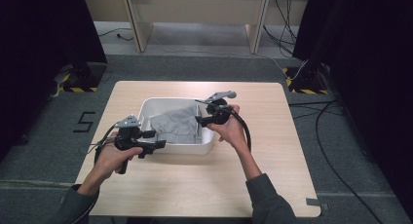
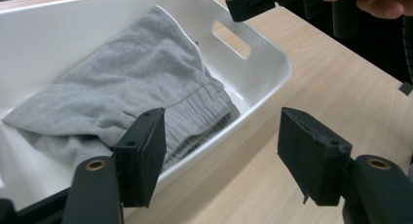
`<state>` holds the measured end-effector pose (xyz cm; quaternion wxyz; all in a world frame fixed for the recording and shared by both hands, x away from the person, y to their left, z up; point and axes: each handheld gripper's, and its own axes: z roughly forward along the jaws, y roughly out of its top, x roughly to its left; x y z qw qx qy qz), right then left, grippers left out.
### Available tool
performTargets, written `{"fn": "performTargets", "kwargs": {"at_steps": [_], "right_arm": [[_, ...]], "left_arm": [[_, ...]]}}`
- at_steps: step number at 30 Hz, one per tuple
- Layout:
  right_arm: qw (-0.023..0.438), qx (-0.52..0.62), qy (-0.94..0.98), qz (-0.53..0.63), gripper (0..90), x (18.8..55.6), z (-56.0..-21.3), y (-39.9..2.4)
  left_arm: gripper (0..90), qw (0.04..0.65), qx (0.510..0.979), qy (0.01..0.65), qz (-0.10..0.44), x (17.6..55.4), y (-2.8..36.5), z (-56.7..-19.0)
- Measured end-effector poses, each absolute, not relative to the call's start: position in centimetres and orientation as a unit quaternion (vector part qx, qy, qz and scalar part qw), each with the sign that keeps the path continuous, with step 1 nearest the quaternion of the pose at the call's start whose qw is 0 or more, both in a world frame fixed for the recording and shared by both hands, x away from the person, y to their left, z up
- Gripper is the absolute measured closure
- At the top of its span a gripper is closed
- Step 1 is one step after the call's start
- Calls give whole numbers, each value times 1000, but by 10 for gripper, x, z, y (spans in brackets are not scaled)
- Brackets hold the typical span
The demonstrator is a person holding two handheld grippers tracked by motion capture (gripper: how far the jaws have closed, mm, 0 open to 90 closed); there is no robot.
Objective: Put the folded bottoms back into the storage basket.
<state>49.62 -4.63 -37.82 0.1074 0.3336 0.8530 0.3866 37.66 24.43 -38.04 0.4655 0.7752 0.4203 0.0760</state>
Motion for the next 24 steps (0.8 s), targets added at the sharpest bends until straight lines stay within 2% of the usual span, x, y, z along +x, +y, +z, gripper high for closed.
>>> {"fn": "performTargets", "kwargs": {"at_steps": [15,24], "right_arm": [[118,325,841,417,385,454,-376,-87],[119,331,831,432,369,431,-383,-109]], "left_arm": [[308,488,764,414,85,351,241,-398],[282,480,768,414,91,343,241,-412]]}}
